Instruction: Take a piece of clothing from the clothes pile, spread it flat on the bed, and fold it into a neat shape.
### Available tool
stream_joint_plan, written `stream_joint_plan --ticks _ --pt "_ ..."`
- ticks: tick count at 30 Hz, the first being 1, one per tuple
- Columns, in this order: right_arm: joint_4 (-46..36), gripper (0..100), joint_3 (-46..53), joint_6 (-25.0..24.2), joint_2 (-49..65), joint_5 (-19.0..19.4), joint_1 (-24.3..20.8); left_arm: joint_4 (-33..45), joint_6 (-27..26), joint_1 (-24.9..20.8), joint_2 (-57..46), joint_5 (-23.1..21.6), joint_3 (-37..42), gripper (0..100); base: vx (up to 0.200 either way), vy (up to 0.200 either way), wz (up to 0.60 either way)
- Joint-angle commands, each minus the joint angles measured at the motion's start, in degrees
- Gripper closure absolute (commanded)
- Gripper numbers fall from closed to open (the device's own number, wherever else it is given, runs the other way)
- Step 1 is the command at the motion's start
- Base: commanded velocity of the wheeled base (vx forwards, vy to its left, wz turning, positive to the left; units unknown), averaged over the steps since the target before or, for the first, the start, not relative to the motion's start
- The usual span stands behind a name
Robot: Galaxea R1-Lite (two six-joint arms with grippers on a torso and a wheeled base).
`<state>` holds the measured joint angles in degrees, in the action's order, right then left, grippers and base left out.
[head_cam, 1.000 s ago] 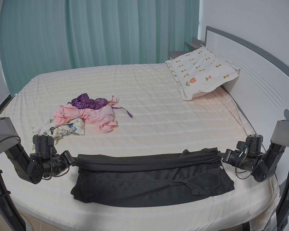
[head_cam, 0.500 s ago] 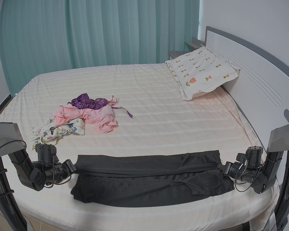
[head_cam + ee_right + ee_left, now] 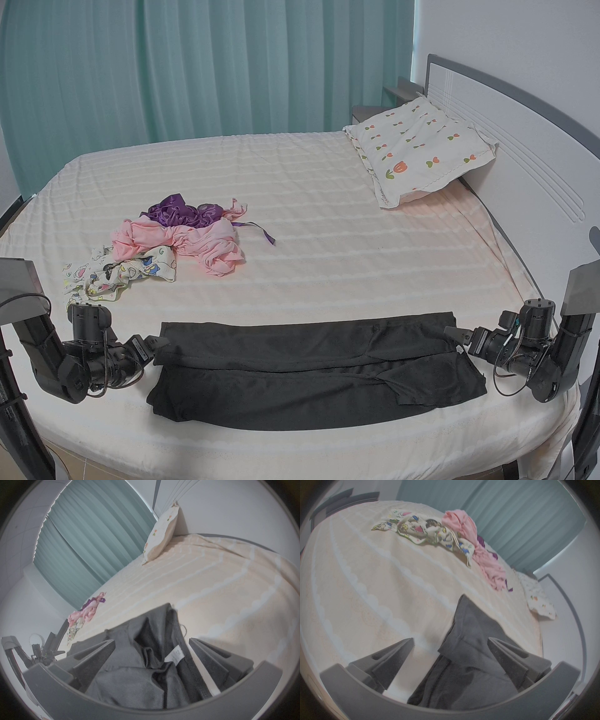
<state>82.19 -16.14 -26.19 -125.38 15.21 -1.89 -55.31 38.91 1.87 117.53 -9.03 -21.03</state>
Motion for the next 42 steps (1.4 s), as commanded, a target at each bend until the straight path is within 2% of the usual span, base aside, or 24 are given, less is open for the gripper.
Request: stream_joint_plan --ticks 1,2,3,7,9,12,14,17,22,26,35,36,42 --pt "-0.45 0 -1.09 -2.12 5.32 0.17 0.4 -2.96 4.59 2.62 -4.59 -1.43 1.78 0 0.0 0.0 0.0" --pt "-0.8 0 -3.02 -4.14 6.73 0.17 -0.4 -4.11 8.99 3.94 -7.58 -3.89 2.13 0 0.0 0.0 0.0" --pt "-1.59 0 -3.81 -4.75 6.99 0.17 -1.19 -4.11 10.57 4.29 -8.63 -4.68 2.04 0 0.0 0.0 0.0" --pt "-5.46 0 -6.71 -6.69 6.73 0.43 -3.56 -4.19 13.82 3.94 -9.51 -5.12 1.6 0 0.0 0.0 0.0" --pt "-7.04 0 -8.03 -9.15 6.46 2.63 -4.44 -4.28 14.88 2.79 -9.25 -4.59 1.6 0 0.0 0.0 0.0" --pt "-7.31 0 -7.68 -10.29 5.15 8.17 -4.53 -4.28 18.3 2.53 -9.42 -4.68 1.87 0 0.0 0.0 0.0" --pt "-7.39 0 -7.94 -10.29 3.56 9.13 -4.35 -4.28 20.06 2.53 -9.25 -5.12 1.87 0 0.0 0.0 0.0" --pt "-7.31 0 -10.14 -9.41 -1.01 9.13 -3.82 -4.46 20.33 2.53 -7.4 -5.21 1.6 0 0.0 0.0 0.0" --pt "-7.48 0 -12.34 -8.97 -2.06 9.31 -2.77 -5.86 20.41 2.35 -5.47 -5.56 1.6 0 0.0 0.0 0.0" --pt "-8.19 0 -13.39 -8.88 -3.91 9.13 -2.77 -8.24 20.33 0.51 -4.15 -5.56 2.22 0 0.0 0.0 0.0" --pt "-8.27 0 -14.36 -8.88 -5.93 9.4 -3.3 -8.41 20.5 0.24 -4.15 -5.64 2.57 0 0.0 0.0 0.0" --pt "-8.27 100 -14.18 -8.88 -6.02 9.4 -3.3 -8.41 20.5 0.24 -4.15 -5.56 2.57 0 0.0 0.0 0.0" --pt "-8.27 100 -12.51 -8.88 -5.31 9.57 -2.42 -8.41 20.5 0.24 -3.8 -5.56 2.75 0 0.0 0.0 0.0"
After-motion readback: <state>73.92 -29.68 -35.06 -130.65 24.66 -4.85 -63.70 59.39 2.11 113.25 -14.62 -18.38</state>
